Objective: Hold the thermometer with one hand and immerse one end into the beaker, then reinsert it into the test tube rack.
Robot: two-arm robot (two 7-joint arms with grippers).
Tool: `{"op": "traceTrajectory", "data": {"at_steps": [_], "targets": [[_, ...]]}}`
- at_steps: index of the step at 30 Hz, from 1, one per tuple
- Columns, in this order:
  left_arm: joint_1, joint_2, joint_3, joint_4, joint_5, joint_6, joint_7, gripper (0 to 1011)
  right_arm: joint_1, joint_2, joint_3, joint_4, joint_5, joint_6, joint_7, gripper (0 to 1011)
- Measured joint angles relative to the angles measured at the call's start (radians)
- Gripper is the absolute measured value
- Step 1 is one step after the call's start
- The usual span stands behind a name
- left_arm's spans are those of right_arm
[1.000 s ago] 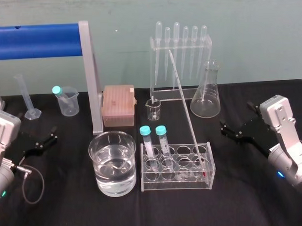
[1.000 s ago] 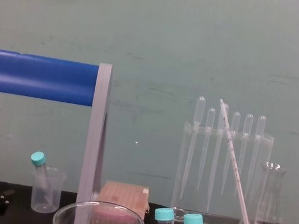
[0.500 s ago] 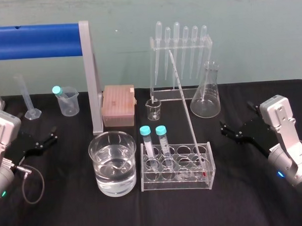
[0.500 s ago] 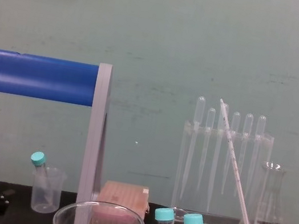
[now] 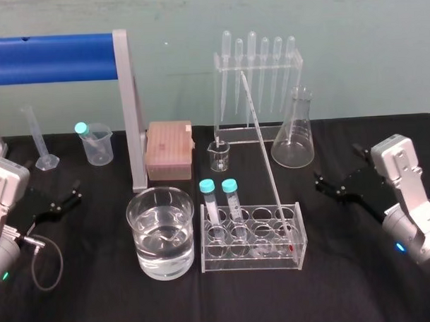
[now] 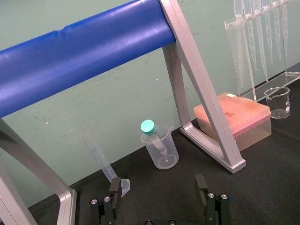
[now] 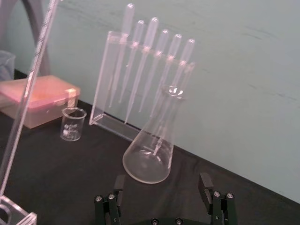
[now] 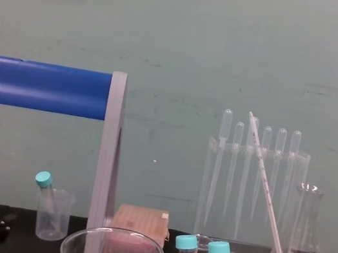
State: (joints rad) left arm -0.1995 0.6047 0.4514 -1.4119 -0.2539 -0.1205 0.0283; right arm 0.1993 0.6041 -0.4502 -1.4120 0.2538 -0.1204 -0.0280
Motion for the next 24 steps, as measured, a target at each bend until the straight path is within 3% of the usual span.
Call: {"op": "traceTrajectory", "data": {"at_steps": [6,10,16,24], "targets": [[0.000,0.000,0.000,0.000,0.000,0.000,0.000,1008,-0.016,-0.015,0.059,-0.032,0.047,0.015,-0.003,1003],[0.000,0.000,0.000,0.000,0.000,0.000,0.000,1008,-0.030,-0.034,0.130,-0.099,0.120,0.027,-0.008,1003],[0.000,0.000,0.000,0.000,0.000,0.000,0.000,1008,-0.028,-0.074,0.198,-0.200,0.205,0.015,0.005,1003],[0.000,0.000,0.000,0.000,0.000,0.000,0.000,1008,0.001,-0.130,0.197,-0.279,0.274,0.004,0.096,1003]]}}
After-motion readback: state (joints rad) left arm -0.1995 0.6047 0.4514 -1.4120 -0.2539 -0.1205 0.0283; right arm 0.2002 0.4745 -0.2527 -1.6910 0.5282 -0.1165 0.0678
